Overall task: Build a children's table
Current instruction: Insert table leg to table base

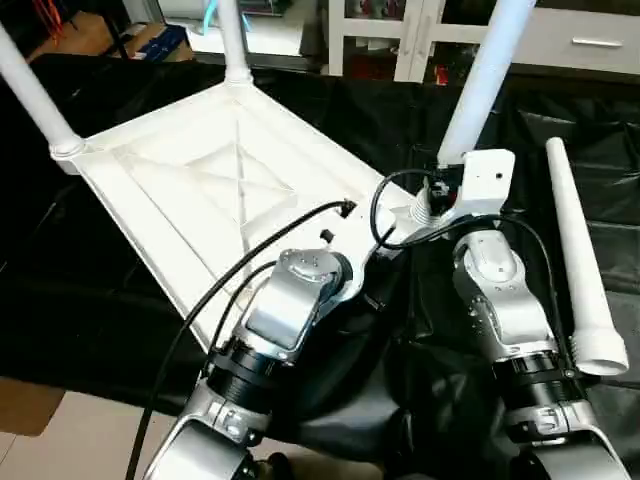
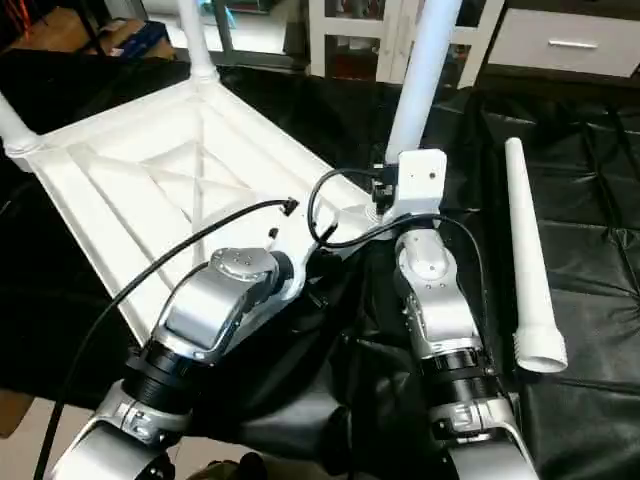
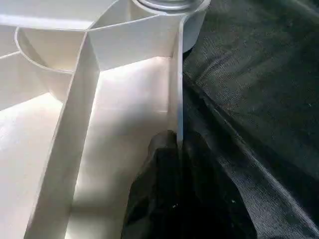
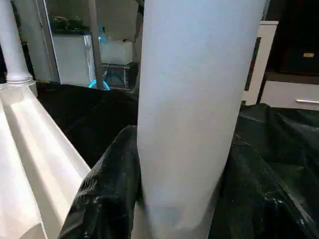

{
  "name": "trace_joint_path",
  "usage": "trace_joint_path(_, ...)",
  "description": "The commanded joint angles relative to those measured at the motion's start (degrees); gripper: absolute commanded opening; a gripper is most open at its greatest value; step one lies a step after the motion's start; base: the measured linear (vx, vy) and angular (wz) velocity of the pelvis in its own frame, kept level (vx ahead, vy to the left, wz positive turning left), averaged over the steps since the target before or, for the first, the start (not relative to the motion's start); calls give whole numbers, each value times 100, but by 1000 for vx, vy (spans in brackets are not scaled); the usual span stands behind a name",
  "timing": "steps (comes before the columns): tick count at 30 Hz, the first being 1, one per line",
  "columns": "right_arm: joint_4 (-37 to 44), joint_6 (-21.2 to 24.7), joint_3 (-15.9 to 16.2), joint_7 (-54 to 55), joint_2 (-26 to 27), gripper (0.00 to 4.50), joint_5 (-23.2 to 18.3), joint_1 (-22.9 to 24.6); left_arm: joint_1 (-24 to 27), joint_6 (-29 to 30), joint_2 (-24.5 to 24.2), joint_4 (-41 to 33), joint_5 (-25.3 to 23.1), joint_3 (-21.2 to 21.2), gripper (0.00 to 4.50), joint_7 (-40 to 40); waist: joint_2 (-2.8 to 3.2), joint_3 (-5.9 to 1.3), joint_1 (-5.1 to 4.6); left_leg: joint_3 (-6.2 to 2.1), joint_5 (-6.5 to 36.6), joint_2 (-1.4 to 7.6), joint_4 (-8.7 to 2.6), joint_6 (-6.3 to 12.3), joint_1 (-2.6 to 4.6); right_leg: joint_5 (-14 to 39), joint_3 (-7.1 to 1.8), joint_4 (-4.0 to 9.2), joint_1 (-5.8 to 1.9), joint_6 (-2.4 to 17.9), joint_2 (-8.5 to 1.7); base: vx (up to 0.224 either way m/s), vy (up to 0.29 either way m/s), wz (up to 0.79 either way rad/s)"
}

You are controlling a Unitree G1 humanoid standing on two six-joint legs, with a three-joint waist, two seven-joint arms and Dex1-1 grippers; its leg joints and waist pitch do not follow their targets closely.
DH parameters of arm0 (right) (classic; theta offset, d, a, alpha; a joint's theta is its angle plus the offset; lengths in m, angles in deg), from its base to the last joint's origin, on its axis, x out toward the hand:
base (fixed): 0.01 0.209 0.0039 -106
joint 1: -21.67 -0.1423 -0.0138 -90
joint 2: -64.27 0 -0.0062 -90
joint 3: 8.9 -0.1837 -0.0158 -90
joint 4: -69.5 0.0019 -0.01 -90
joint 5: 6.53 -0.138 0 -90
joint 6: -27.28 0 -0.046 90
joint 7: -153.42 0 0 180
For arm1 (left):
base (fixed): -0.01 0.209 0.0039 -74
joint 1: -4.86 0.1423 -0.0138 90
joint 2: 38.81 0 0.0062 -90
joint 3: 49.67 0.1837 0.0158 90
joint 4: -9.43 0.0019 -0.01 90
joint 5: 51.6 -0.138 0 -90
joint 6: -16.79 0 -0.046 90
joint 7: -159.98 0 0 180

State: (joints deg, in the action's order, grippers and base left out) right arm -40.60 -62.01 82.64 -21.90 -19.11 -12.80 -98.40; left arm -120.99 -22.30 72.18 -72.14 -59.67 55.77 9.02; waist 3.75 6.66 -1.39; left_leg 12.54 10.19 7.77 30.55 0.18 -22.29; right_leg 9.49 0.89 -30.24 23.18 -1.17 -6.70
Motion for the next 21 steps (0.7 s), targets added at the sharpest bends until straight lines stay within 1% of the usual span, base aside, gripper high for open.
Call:
trace_joint_path(1,-1568,722,-321,292,-222,182,332,530,-50,86,-14,-572,275,-116,0,132,-17,-219,22,-240,1537,438,-373,338,54,558,-50,256,-138,1197,-135,0,0,0)
trace_joint_path(3,-1589,643,-213,169,-281,182,398,472,-60,119,-21,-596,288,-134,0,103,-18,-221,24,-232,1459,444,-365,393,57,500,-49,245,-153,1260,-132,0,0,0)
trace_joint_path(5,-1595,602,-175,121,-295,182,412,442,-65,129,-18,-605,294,-139,0,91,-16,-222,25,-227,1423,447,-359,408,61,517,-47,240,-159,1314,-128,0,0,0)
trace_joint_path(7,-1648,397,-185,76,-269,182,367,402,-70,132,-26,-615,310,-138,0,76,-24,-222,21,-221,1431,446,-351,436,61,599,-51,242,-163,1339,-133,0,0,0)
trace_joint_path(9,-1682,327,-161,91,-285,182,396,387,-71,121,-43,-620,325,-133,0,76,-19,-216,28,-217,1447,450,-350,453,73,746,-55,253,-155,1345,-131,0,0,0)
trace_joint_path(11,-1692,287,-156,58,-302,182,380,381,-74,112,-64,-622,345,-130,0,75,-22,-224,28,-216,1350,451,-337,483,76,662,-55,235,-161,1363,-123,0,0,0)
trace_joint_path(13,-1653,223,-176,-36,-294,182,300,385,-76,105,-84,-621,360,-130,0,75,-2,-222,32,-211,1235,447,-324,546,74,551,-55,221,-163,1397,-125,0,0,0)
trace_joint_path(15,-1616,180,-138,-57,-319,182,333,388,-76,105,-98,-623,374,-124,0,69,-4,-231,32,-201,1125,447,-304,602,85,438,-52,210,-164,1452,-119,0,0,0)
trace_joint_path(18,-1438,91,-64,-211,-346,182,342,426,-81,92,-111,-619,389,-118,0,57,0,-230,33,-199,1026,446,-287,693,75,371,-50,195,-179,1515,-126,0,0,0)
trace_joint_path(19,-1337,14,-19,-314,-359,217,343,447,-86,75,-116,-605,391,-119,0,58,1,-228,32,-194,1022,447,-282,715,82,387,-50,197,-176,1527,-123,0,0,0)
trace_joint_path(20,-1334,12,-18,-316,-359,217,344,447,-86,75,-116,-605,391,-119,0,58,1,-228,32,-194,1022,447,-282,715,82,387,-50,197,-176,1527,-123,0,0,0)
trace_joint_path(21,-1264,-31,2,-342,-364,217,349,463,-92,64,-123,-594,395,-116,0,57,3,-241,37,-198,914,448,-264,763,80,309,-52,177,-186,1561,-129,0,0,0)
